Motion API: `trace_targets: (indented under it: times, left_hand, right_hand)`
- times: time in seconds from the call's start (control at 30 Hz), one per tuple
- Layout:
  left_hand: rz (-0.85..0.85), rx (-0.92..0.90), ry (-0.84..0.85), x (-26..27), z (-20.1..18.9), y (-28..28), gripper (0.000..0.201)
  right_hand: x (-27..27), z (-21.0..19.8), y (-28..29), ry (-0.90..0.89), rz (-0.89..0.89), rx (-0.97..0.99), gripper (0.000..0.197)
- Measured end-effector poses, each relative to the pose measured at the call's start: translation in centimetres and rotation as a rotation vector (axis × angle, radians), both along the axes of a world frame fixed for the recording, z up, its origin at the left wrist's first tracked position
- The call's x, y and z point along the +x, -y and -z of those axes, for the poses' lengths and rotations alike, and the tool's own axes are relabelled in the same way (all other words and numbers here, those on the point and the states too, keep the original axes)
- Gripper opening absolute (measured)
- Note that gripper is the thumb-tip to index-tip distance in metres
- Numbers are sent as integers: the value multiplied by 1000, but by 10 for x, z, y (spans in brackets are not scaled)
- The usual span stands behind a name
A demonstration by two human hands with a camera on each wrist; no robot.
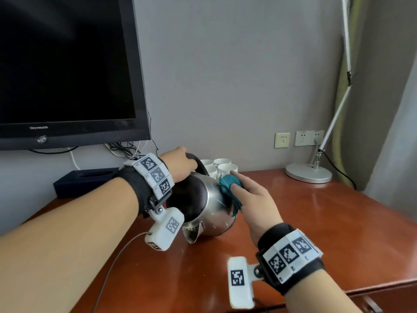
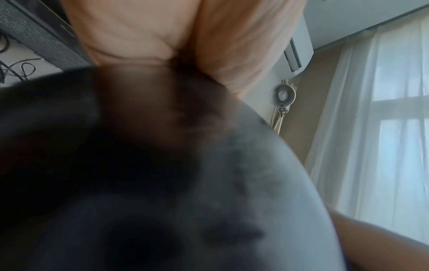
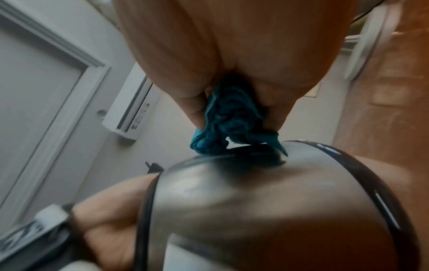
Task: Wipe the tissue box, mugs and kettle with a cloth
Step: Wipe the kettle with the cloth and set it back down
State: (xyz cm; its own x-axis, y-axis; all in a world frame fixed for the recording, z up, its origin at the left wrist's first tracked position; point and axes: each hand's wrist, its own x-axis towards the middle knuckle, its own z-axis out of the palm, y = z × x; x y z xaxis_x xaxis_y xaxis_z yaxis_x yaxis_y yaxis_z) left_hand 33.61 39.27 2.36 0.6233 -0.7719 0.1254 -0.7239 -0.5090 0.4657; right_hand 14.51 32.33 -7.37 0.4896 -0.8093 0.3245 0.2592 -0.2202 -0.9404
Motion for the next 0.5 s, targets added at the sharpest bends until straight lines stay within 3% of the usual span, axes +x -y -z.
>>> trace_targets:
  times: [0.13,0.2,0.37,0.5]
  left_hand:
    - [2,-18,41,2,0,1,34]
    - [37,-58,59,8,3,1,22]
    - [170,-153,26,13,9,-2,36]
    - [200,-183,10,8,9,-4,30]
  right_hand:
    - [15,-2,-25,-48,-158,-182,37]
    - [21,-1,-22,-118,-139,-249,38]
    - [20,2,15,-291,35,-203,32]
    - [25,-7,27,-438,71,-262,29]
